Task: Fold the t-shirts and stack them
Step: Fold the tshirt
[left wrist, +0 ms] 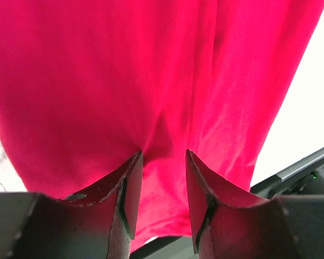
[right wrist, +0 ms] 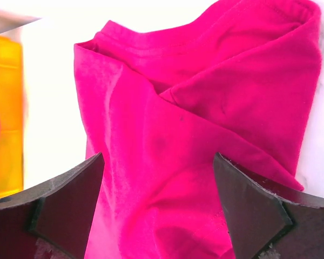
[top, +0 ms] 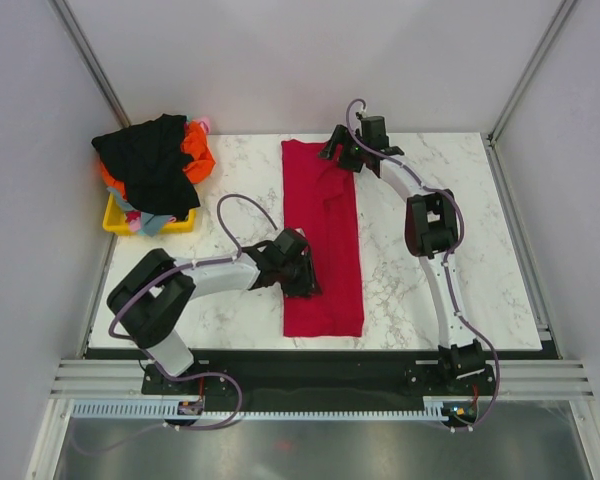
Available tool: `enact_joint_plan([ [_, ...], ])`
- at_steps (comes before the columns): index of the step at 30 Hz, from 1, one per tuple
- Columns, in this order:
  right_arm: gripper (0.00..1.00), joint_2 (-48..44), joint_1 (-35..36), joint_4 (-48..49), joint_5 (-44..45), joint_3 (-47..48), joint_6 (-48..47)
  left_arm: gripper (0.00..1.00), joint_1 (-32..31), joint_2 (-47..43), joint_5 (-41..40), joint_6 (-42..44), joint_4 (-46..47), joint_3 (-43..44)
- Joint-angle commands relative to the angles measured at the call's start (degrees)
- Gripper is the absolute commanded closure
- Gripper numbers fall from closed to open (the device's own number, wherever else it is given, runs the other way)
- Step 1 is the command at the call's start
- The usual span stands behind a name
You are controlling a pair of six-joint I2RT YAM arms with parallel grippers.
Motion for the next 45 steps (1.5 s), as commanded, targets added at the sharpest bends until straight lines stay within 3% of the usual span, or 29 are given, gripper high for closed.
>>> enact_joint_plan([
  [1,0.08,3.31,-0.04,-0.13,-4.45,1.16,-1.19,0.55,-2.16,-3.87,-1.8,-1.35,-2.36,2.7],
  [5,0.04,-1.34,-0.13,1.01,-5.68,3.44,-1.89,0.51,-5.76,-11.34,-11.55,4.26,-14.38,9.98],
  [8,0.02,-7.4,-0.39,1.45,-6.38,3.27,-1.46,0.49,-6.29,-17.49,-16.05,5.94,-18.1,11.14],
  [12,0.02,-23.52,-0.39,1.45,-5.16,-6.98,-2.42,0.48,-6.21,-24.79,-19.13,5.78,-21.88,7.2],
  [15,0.02,-35.5,-0.05,1.89,0.02,-26.73,-2.51,0.48,-6.3,-29.61,-17.91,3.76,-21.89,0.62],
  [16,0.02,-43.81,0.48,1.81,1.51,-38.1,-2.68,0.48,-6.21,-30.59,-17.46,2.97,-21.88,-1.06],
  [18,0.02,-52.2,2.32,0.67,7.83,-49.5,-3.12,0.48,-6.3,-32.87,-16.5,0.51,-21.62,-6.15],
  [19,0.02,-60.51,3.2,0.31,10.03,-60.52,-2.69,0.48,-6.38,-33.58,-16.06,0.15,-20.32,-7.65],
  [22,0.05,-75.11,6.88,-0.04,15.84,-78.83,0.64,0.48,-6.38,-36.48,-13.77,-1.34,-17.06,-13.89],
  [24,0.1,-83.04,10.57,-3.02,19.52,-85.47,2.4,0.49,-6.47,-37.63,-12.81,-2.57,-14.16,-17.59],
  [28,0.19,-89.59,19.45,-10.12,23.4,-96.73,9.95,0.49,-6.47,-38.34,-12.28,-3.63,-11.26,-20.75],
  [33,0.27,-94.85,31.75,-12.96,29.92,-103.16,18.05,0.5,-6.47,-36.76,-10.08,-4.86,-8.01,-21.99],
  [41,0.36,-94.43,37.75,-5.94,29.48,-112.21,24.82,0.5,-7.44,-37.72,-9.37,-6.53,-6.68,-24.71],
  [44,0.43,-92.85,38.89,-3.3,29.3,-113.19,25.53,0.51,-7.96,-37.37,-9.55,-7.32,-5.54,-25.94],
  [45,0.49,-92.15,39.07,-3.21,29.56,-113.1,25.53,0.51,-8.05,-37.2,-9.55,-7.58,-5.1,-26.29],
])
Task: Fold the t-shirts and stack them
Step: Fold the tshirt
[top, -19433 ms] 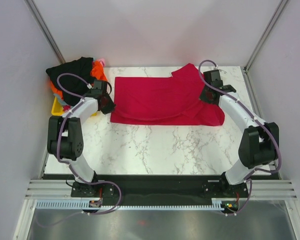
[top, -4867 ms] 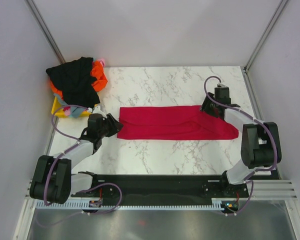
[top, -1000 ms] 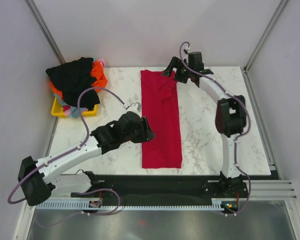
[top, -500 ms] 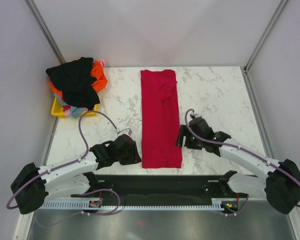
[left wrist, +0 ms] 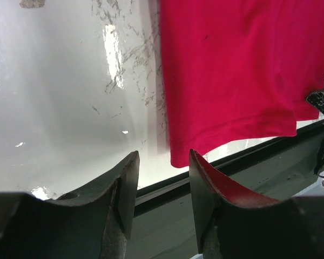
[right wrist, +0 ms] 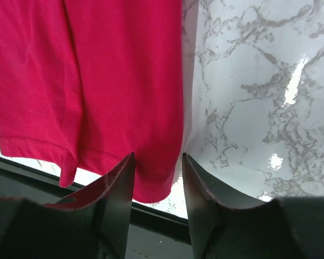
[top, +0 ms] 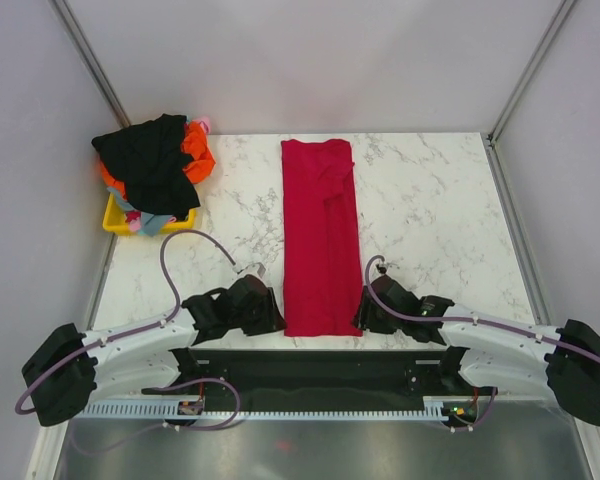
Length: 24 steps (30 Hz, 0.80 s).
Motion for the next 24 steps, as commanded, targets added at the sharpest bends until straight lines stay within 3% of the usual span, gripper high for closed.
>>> enact_joint_plan([
  [1,0.53,2.26,0.95,1.47,1.63,-2.04,2.82,0.51,-0.67,-0.21,0.81,-3.63,4.01,-1.73],
  [9,0.89,1.2,0.95,0.59,2.42,-2.57,2.64,0.51,-2.24,1.28,0.02,-4.42,5.43,-2.0],
  [12,0.96,1.99,0.95,0.59,2.42,-3.01,2.47,0.51,-3.64,3.47,-1.11,-4.77,6.04,-1.03],
  [24,1.0,3.4,1.04,1.65,2.42,-3.28,1.33,0.51,-6.2,6.19,-6.22,-7.59,7.89,-0.94],
])
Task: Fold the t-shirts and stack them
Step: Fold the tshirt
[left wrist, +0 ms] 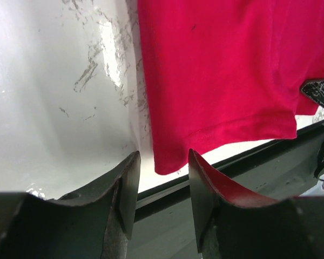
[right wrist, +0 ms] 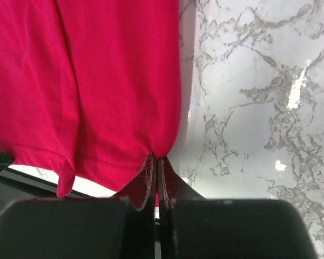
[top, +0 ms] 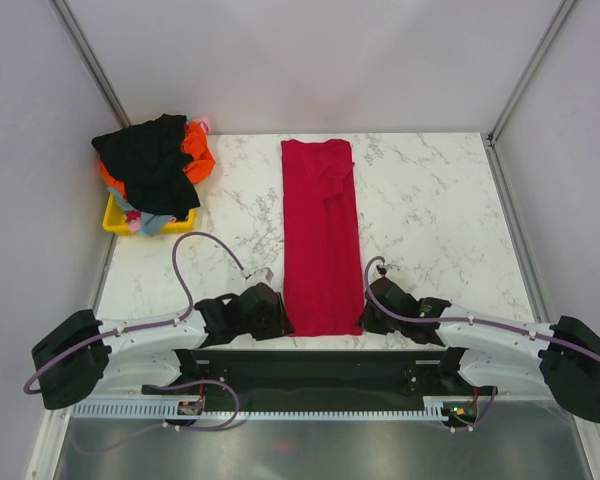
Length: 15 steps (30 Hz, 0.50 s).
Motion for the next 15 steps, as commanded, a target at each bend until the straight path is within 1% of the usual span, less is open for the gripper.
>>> enact_joint_plan([
  [1,1.0,1.69,0.27,-1.78,1.13,-1.88,-0.95,0.53,-0.48,2.18,-3.22,-3.13,2.12,0.11],
  [2,1.0,1.87,0.27,-1.69,1.05,-1.88,-0.95,0.57,-0.48,2.53,-3.14,-3.22,2.82,0.02],
  [4,1.0,2.13,0.27,-1.43,0.96,-1.97,-1.12,0.61,-0.65,3.94,-3.14,-3.48,5.27,-0.68],
  [7,1.0,1.96,0.27,-1.6,0.61,-2.14,-1.39,0.87,-0.65,4.64,-4.28,-4.1,5.9,-0.25],
  [8,1.0,1.61,0.27,-1.69,0.52,-2.23,-1.48,0.98,-0.83,4.65,-4.45,-4.1,5.81,0.01],
  [10,1.0,1.0,0.36,-3.0,0.26,-1.97,-1.74,0.98,-0.83,4.04,-4.19,-4.01,5.12,1.16],
  [14,1.0,-3.47,0.27,-7.75,1.04,0.49,-2.62,0.98,-1.18,0.09,-4.71,-3.84,-2.52,5.54],
  [15,1.0,-4.27,0.36,-9.24,1.39,2.24,-2.79,0.98,-1.09,-0.45,-5.07,-3.31,-5.67,7.64],
])
